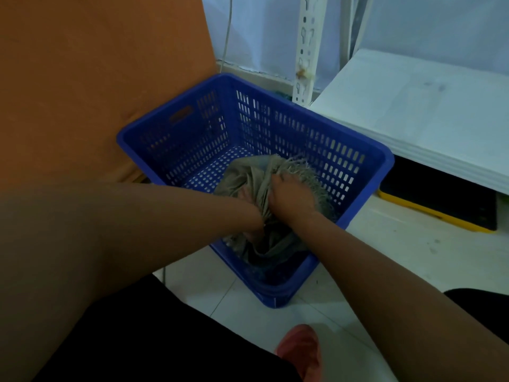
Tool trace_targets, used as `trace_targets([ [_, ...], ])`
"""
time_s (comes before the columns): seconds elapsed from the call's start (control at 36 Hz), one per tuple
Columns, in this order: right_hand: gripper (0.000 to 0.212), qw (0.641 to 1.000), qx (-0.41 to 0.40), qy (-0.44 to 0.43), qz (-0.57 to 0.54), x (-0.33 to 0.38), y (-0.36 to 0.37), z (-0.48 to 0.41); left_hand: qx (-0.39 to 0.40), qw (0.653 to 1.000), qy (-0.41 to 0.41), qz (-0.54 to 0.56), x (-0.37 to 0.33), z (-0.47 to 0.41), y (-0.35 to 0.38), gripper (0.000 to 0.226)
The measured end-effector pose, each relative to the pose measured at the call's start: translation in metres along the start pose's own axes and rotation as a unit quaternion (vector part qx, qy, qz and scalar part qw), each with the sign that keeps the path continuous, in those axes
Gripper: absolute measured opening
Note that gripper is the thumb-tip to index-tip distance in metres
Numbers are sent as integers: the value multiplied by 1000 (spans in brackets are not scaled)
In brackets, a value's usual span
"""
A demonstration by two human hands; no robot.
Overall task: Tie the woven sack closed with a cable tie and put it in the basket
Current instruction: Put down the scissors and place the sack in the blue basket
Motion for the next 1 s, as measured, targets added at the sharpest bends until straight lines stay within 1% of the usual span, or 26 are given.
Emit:
trace_targets([
  [0.03, 45, 1000, -8, -1, -13, -1, 0, 0, -47, 998, -43, 12, 6, -4, -5, 112],
  [0.06, 48, 1000, 5, -3, -23, -3, 3, -1, -82, 994, -62, 29, 7, -12, -7, 121],
  [0.08, 50, 999, 34, -8, -32, -4, 9, -1, -108, 991, -61, 48, 6, -18, -7, 125],
  [0.14, 55, 991, 119, -20, -49, -4, 25, 2, -137, 987, -33, 78, -3, -28, -2, 126],
  [0.19, 60, 979, 195, -41, -45, -1, 39, 7, -136, 987, 8, 82, -13, -33, 6, 122],
  [0.28, 63, 967, 247, -58, -16, 2, 50, 10, -117, 987, 44, 100, -20, -37, 16, 116],
  [0.42, 64, 962, 269, -48, -19, 0, 53, 8, -116, 988, 53, 92, -18, -44, 16, 112],
  [0.56, 68, 951, 306, -33, -42, -6, 66, 6, -194, 979, 57, 13, -26, -44, 15, 97],
  [0.64, 68, 949, 311, -26, -49, -8, 66, 6, -204, 977, 49, -26, -31, -39, 13, 94],
  [0.72, 68, 952, 303, -23, -40, -8, 59, 11, -208, 976, 53, -41, -31, -32, 6, 96],
  [0.83, 63, 963, 269, -37, 0, -7, 40, 16, -185, 980, 51, -49, -31, -20, -2, 97],
  [0.89, 61, 966, 252, -51, 18, -6, 24, 14, -168, 982, 56, -68, -36, -12, -4, 89],
  [0.94, 55, 968, 242, -59, 5, -5, 4, 11, -168, 979, 84, -77, -44, 0, -11, 75],
  [1.0, 46, 972, 226, -67, -16, -3, -20, 10, -175, 979, 93, -46, -45, 17, -23, 66],
])
Point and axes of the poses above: each hand's wrist, its own z-axis away from the middle knuckle, its own y-axis out of the palm, x = y × z, the point moved 7 cm from there along -z, towards the middle knuckle, and after that the axes turned 8 degrees about z, right-handed, at the moved point
